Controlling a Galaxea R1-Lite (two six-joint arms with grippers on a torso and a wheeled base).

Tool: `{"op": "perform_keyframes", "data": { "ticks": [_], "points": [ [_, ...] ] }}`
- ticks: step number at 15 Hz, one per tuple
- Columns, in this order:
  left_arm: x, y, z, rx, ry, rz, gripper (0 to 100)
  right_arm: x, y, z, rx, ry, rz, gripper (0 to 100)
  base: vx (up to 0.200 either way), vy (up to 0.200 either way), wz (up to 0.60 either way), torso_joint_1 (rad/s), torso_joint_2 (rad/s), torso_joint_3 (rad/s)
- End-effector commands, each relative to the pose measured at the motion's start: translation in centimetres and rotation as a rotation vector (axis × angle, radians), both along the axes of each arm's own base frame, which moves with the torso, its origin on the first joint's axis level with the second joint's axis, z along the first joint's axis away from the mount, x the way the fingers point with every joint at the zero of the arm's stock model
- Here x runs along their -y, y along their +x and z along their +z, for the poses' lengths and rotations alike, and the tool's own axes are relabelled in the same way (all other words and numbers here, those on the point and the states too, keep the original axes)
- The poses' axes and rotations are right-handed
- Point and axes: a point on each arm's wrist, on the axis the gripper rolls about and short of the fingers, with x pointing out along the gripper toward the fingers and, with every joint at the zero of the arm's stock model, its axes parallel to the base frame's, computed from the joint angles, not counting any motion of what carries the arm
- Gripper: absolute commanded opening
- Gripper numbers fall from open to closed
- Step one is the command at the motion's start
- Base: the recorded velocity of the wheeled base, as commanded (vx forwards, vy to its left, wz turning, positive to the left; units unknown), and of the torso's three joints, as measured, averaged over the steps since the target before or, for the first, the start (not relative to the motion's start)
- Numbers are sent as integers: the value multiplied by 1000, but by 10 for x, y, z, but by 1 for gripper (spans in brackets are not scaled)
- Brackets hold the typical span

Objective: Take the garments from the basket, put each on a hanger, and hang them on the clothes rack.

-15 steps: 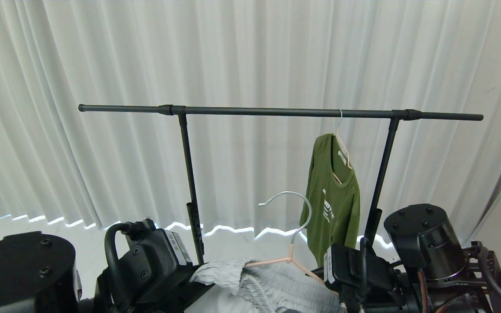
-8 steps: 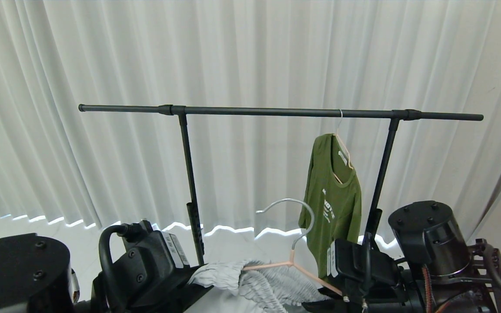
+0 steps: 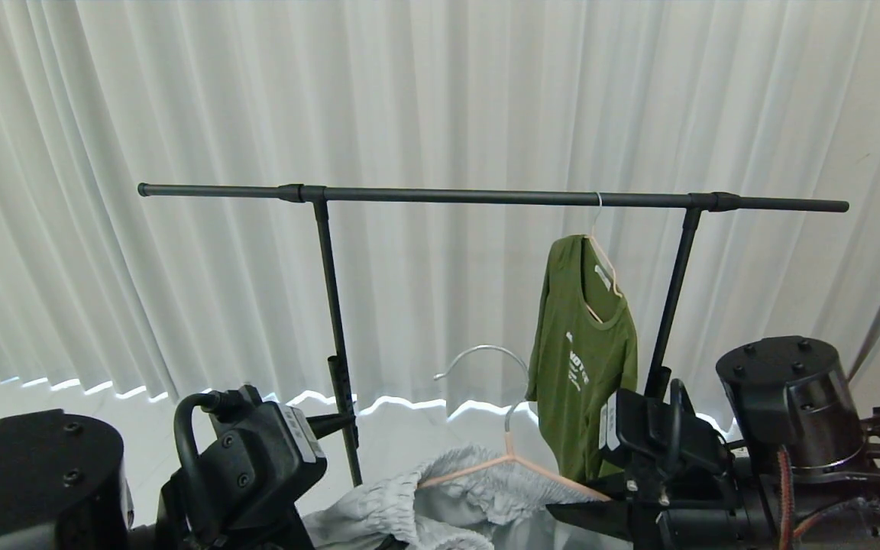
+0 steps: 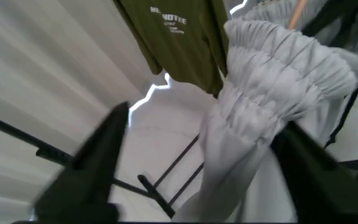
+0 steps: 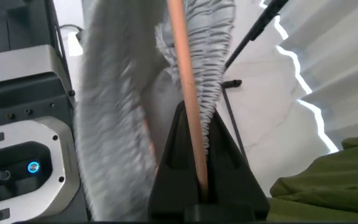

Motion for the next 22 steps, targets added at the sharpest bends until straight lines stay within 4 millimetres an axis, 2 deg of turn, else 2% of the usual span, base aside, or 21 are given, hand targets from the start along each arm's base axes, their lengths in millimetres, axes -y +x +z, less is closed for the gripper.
{"op": "perform_keyframes", "data": {
  "ticks": [1,6,11,14,17,20,22],
  "points": [
    [-3,2,-2,-5,6,21,100,7,5,3,14,9,-42,0,0,0,0,0,0,0],
    [-10,6,-4,-12,13,62,100,22,22,7,24,19,-136,0,0,0,0,0,0,0],
    [-28,11,-17,-47,48,164,100,31,29,14,40,45,-187,0,0,0,0,0,0,0],
    [-48,13,-36,-80,152,239,100,31,26,21,56,68,-182,0,0,0,0,0,0,0],
    [-62,27,-54,-159,226,339,100,32,21,30,74,99,-167,0,0,0,0,0,0,0],
    [-63,48,-58,-191,221,379,100,31,13,43,66,153,-153,0,0,0,0,0,0,0],
    [-60,53,-60,-193,192,334,100,29,7,51,67,184,-138,0,0,0,0,0,0,0]
  ]
}}
